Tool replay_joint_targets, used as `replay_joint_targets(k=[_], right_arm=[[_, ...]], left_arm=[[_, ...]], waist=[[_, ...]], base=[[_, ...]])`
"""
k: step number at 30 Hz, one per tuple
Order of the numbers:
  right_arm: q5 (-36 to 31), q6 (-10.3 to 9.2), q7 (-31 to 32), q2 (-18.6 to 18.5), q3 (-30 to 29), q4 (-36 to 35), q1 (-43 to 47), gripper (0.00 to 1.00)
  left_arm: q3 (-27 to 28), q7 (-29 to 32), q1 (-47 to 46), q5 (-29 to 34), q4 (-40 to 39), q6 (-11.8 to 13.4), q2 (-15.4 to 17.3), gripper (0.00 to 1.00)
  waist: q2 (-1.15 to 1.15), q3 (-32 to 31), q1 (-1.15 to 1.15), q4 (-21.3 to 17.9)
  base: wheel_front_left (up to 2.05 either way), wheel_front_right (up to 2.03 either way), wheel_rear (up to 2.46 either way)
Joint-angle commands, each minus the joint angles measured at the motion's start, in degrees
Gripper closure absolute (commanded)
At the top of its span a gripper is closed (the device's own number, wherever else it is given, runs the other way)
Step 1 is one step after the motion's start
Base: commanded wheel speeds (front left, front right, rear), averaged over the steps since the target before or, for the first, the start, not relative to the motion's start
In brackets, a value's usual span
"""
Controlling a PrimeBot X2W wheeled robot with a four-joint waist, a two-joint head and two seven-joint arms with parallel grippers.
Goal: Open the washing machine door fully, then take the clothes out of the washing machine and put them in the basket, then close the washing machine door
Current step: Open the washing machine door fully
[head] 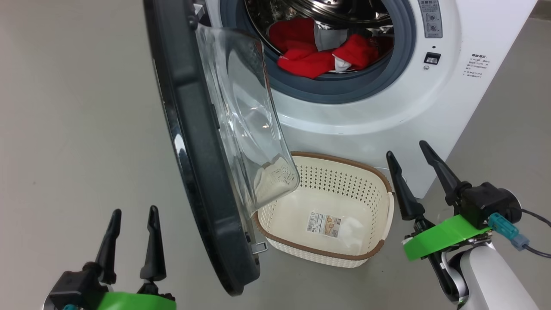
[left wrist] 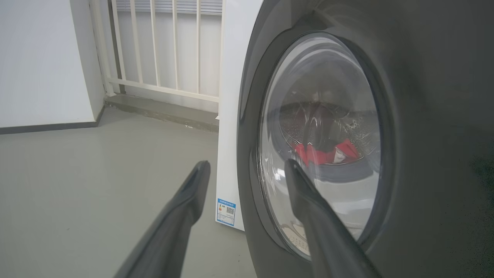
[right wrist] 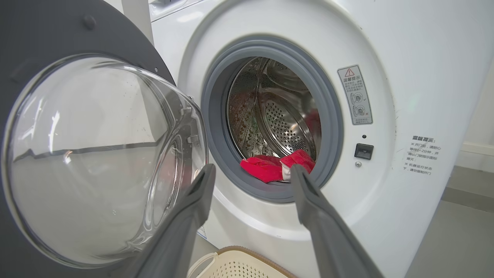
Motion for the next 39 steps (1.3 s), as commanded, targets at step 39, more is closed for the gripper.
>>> replay_joint_targets(k=[39], right_arm=[[1.5,0.36,-0.4,-0.8,3.9,1.5,2.1,0.0]], left_arm=[[2.4,-0.3,-0.1,-2.9,-1.8,0.0,0.9,0.24]], waist=[[0.0,-1.8,0.0,-0.8]], base=[[0.0,0.0,0.0]])
